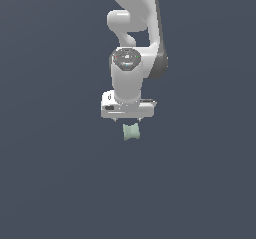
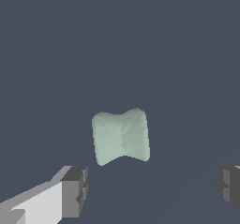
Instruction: Pick up the object and move it to a goal position.
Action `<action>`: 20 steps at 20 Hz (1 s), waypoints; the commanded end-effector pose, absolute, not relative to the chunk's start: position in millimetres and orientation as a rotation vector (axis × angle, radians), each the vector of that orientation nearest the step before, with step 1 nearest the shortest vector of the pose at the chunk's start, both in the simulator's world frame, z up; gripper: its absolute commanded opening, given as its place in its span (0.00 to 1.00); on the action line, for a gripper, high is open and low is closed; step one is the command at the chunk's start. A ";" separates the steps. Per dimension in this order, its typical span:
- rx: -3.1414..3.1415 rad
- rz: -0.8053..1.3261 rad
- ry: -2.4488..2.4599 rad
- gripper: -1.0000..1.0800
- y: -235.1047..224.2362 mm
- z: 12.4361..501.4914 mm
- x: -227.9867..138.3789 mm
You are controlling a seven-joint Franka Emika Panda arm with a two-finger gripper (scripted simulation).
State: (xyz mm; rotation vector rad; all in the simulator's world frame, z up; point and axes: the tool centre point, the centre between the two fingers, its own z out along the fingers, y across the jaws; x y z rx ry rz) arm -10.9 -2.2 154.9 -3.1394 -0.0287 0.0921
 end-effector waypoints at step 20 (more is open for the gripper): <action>-3.160 0.020 -0.091 0.96 -6.5 156.4 2.0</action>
